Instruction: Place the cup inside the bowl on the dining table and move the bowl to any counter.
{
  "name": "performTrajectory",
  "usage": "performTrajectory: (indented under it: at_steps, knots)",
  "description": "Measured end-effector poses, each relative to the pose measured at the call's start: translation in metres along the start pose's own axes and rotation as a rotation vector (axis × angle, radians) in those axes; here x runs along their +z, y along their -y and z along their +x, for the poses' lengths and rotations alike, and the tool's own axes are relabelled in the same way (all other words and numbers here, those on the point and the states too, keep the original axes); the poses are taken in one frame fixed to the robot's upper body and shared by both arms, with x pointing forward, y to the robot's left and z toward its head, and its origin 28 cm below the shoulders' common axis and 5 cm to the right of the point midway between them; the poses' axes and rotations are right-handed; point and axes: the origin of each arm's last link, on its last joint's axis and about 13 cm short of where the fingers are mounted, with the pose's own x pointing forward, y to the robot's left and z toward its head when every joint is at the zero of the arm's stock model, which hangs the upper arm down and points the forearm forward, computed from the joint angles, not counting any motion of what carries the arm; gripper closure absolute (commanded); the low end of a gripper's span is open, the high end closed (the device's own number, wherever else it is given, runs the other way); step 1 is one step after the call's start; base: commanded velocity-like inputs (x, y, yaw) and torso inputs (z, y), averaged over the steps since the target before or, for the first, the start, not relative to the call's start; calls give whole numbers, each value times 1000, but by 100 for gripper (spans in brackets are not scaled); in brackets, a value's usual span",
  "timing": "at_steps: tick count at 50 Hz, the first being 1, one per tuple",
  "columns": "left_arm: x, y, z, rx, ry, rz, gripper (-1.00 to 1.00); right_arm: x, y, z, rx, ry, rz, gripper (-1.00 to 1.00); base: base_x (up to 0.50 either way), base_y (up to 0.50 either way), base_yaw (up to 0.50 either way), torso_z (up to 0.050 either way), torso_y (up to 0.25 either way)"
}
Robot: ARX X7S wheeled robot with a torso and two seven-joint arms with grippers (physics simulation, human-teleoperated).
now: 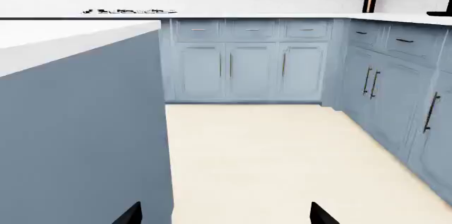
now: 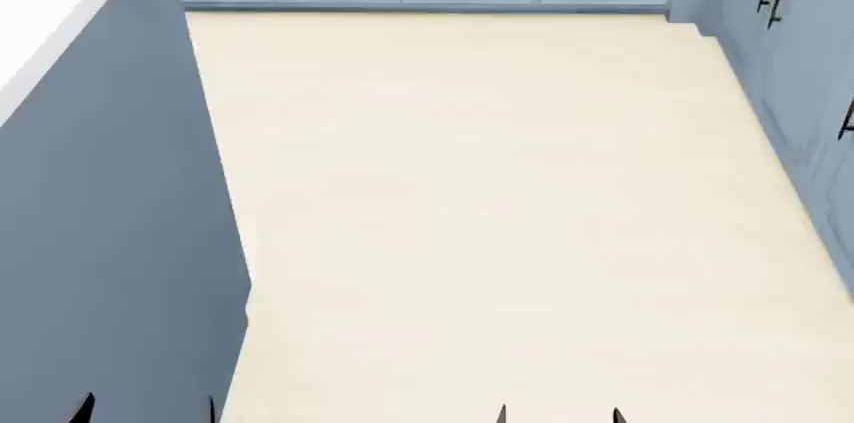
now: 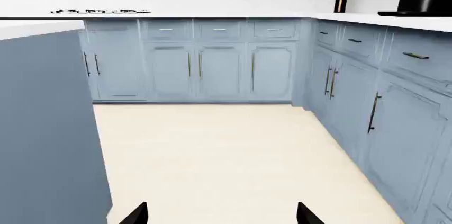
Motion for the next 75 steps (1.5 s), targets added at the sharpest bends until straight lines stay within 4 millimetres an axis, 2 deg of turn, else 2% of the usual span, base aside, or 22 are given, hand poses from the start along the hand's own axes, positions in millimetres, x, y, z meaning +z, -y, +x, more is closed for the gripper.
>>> performTrajectory:
  at_steps: [17, 75]
  knots:
    - [-2, -1, 0, -21, 23, 88, -100, 0, 0, 0, 6, 16, 7, -100, -30, 0, 0, 0, 0]
    - [-4, -1, -3, -74, -3, 62, -100, -2, -1, 0, 30, -22, 29, -100, -500, 21, 0, 0, 0]
